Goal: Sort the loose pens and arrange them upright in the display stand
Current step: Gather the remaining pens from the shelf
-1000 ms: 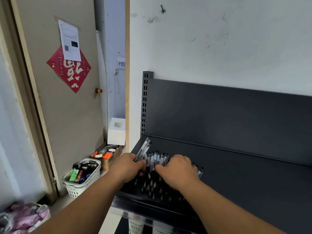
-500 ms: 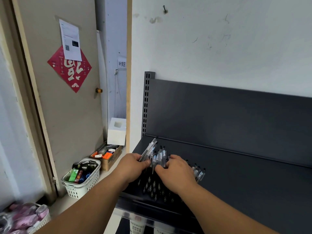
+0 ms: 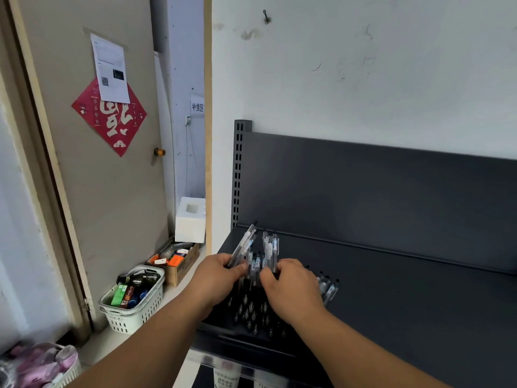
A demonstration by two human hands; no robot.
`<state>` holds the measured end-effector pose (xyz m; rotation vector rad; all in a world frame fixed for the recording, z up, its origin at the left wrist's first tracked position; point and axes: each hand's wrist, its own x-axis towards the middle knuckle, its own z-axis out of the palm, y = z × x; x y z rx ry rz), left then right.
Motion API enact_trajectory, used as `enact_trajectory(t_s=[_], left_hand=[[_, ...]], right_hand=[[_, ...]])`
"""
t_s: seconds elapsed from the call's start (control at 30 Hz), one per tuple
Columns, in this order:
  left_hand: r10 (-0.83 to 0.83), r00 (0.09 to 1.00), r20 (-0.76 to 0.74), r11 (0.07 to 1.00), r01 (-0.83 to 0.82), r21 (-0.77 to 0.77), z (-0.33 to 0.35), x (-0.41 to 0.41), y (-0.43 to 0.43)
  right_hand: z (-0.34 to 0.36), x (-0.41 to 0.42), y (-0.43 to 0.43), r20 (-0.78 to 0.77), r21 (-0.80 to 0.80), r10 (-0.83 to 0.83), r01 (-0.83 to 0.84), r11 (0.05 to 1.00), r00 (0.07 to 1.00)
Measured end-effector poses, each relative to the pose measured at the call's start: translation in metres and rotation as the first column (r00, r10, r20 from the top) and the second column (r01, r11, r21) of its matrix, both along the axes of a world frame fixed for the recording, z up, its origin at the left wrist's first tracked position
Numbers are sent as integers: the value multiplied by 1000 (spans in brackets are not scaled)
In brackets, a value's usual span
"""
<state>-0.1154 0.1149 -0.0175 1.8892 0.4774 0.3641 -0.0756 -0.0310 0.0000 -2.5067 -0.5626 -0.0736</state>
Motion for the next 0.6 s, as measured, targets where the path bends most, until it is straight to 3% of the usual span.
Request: enact_trajectory(t_s=[0.13,0.3,0.6], left_hand=[[35,999,1,999,-35,29,0,-1,0],[67,997,29,996,-69,55,1,-1,-1],[80,992,94,996,-84,38,18,-5,-22]], right_hand=[[-1,4,0,-8,76,7,-7,997,1000],[0,8,0,-65,326,30,-7,945,997],[12,8,-36,-27,395,26,-13,918,999]])
